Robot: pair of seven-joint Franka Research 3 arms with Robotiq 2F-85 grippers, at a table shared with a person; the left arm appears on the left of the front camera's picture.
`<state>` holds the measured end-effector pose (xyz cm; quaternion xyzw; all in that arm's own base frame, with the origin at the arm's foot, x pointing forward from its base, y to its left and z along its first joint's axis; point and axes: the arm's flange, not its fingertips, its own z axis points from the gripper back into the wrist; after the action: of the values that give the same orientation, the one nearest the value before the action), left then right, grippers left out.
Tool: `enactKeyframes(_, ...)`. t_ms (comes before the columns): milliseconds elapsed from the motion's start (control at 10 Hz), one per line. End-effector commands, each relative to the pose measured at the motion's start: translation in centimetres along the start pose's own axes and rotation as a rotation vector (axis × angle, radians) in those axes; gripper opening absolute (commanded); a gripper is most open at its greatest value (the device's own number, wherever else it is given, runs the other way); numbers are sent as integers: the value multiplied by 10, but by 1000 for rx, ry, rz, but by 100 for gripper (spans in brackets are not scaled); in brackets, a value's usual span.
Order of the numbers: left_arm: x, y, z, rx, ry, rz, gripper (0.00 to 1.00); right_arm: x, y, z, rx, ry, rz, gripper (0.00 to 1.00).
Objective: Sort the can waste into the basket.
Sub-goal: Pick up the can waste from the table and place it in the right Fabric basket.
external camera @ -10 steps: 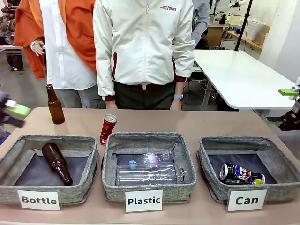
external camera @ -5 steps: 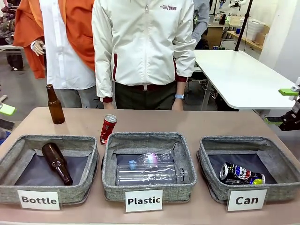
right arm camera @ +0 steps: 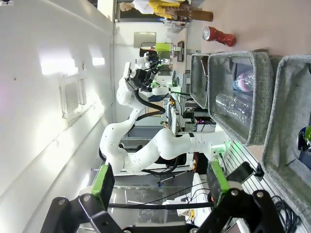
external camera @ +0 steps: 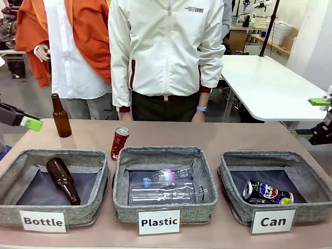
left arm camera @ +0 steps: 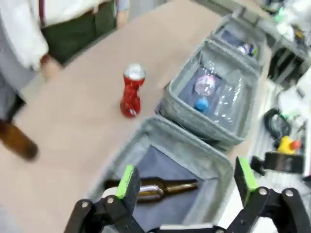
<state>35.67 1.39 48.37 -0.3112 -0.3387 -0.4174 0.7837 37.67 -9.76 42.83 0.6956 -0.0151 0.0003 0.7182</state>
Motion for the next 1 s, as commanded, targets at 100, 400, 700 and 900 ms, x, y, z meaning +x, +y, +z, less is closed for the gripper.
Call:
enactKeyframes(100, -14, 19, -38, -49, -136, -218, 100, -2, 1, 3, -1, 13, 23, 100)
enactKeyframes(400, 9, 46, -103, -3, -9, -122, 100, -2, 1, 3, -1, 13, 23, 100)
enactKeyframes(700, 27, 59, -104, -94, 87, 50, 100, -2, 1, 3, -1, 13, 23, 100)
enactKeyframes(900, 12, 36, -7, -295, 35, 51, 100, -2, 1, 3, -1, 13, 23, 100)
